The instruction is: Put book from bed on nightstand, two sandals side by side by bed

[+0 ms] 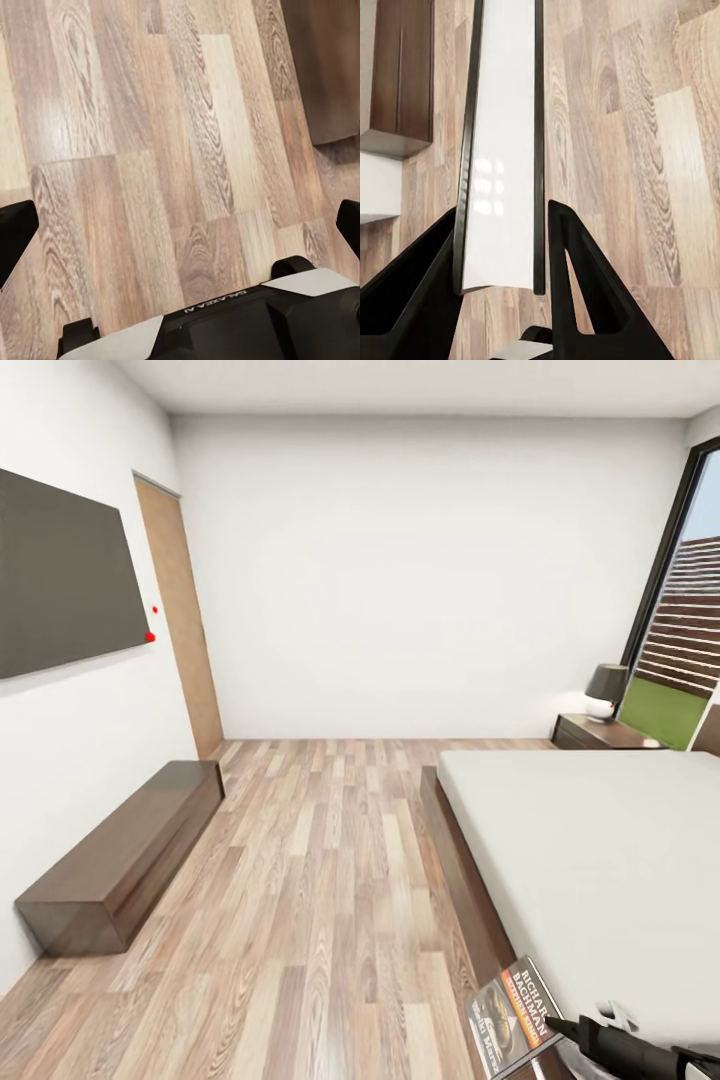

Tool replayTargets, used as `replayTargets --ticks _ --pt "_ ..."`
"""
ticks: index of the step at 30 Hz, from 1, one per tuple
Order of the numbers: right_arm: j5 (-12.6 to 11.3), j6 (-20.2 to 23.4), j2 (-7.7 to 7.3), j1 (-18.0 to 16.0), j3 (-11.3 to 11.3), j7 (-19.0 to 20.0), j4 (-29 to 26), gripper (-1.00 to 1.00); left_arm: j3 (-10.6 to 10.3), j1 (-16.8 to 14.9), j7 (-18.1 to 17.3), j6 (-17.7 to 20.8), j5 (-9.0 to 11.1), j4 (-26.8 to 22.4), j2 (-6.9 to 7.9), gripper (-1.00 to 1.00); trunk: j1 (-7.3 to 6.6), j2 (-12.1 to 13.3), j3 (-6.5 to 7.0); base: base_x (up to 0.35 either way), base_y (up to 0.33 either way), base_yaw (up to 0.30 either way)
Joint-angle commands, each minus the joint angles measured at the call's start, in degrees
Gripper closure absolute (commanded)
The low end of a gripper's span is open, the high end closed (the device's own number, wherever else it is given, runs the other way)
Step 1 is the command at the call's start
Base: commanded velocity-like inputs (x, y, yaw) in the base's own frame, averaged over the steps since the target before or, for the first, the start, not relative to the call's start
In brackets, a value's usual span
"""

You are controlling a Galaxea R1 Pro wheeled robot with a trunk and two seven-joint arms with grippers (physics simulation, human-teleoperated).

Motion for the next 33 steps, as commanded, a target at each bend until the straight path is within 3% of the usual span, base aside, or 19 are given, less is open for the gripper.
replayTargets --ticks 1,8,12,19,25,33 --pt "-0.6 0.4 0.00 -0.1 0.4 0.3 0.2 1.00 -0.5 -0.1 -0.2 -0.2 0.5 0.1 0.01 -1.00 0.06 -0.1 -0.11 0.326 0.000 0.000" --pt "-0.8 0.4 0.00 -0.1 0.3 -0.3 0.2 1.00 -0.5 -0.1 -0.2 -0.2 0.5 0.0 0.01 -1.00 0.06 -0.1 -0.11 0.330 0.000 0.000" --pt "-0.9 0.4 0.06 -0.1 0.3 -4.1 0.2 1.00 -0.5 -0.1 -0.2 -0.2 0.5 0.0 0.01 -1.00 0.06 -0.1 -0.11 0.331 0.000 0.000" --pt "-0.6 -0.2 3.03 -0.1 0.3 -5.8 0.2 1.00 -0.6 -0.1 -0.2 -0.1 0.5 0.1 0.01 -1.00 0.06 -0.1 -0.11 0.315 0.000 0.000" --pt "-0.5 -2.4 3.46 -0.1 0.3 -5.9 0.2 1.00 -0.7 -0.1 -0.1 0.1 0.3 0.1 0.02 -1.00 0.06 -0.1 -0.11 0.246 0.000 0.000" --pt "-0.5 -2.9 3.51 -0.1 0.3 -5.9 0.2 1.00 -1.1 -0.1 -0.1 0.1 -4.8 0.1 -0.49 -1.00 0.06 -0.1 -0.11 0.219 0.000 0.000"
